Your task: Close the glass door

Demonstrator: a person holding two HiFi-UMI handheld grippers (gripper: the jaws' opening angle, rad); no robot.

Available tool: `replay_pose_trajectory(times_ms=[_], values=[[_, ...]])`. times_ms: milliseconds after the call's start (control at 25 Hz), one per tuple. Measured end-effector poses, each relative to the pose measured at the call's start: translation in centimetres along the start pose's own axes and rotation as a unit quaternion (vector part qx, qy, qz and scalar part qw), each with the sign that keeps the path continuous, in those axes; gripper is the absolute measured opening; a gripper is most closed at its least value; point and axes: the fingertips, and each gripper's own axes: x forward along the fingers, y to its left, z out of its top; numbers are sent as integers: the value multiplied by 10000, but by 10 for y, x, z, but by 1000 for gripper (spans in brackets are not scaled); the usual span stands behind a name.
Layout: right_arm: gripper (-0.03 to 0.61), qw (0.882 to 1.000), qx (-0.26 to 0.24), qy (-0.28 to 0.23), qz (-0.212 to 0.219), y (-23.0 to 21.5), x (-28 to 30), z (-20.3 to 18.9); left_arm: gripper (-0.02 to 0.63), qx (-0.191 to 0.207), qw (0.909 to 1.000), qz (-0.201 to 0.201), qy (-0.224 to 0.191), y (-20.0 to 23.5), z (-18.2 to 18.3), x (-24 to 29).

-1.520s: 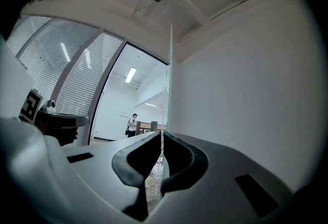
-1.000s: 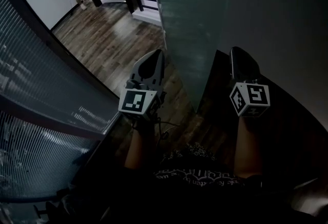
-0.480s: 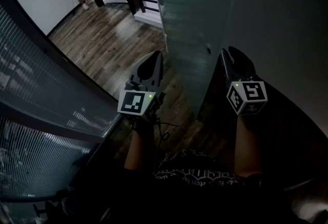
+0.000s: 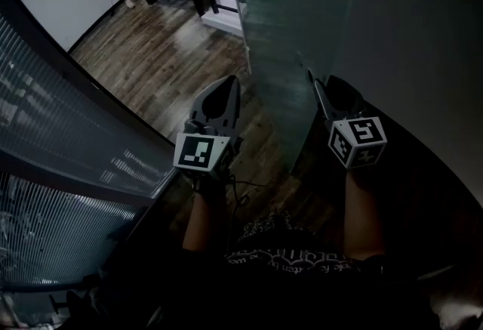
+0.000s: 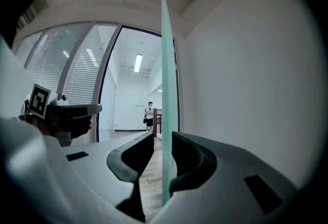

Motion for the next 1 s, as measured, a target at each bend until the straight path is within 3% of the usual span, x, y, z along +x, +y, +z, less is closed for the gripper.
replay_pose_trajectory(times_ms=[600, 1000], values=[[92, 9998, -190, 62, 47, 12, 2, 0, 2, -14, 9999, 130, 53, 4, -4, -8], [92, 9994, -130, 70, 308, 29, 5, 2, 2, 42, 9981, 607, 89, 33, -1, -36]])
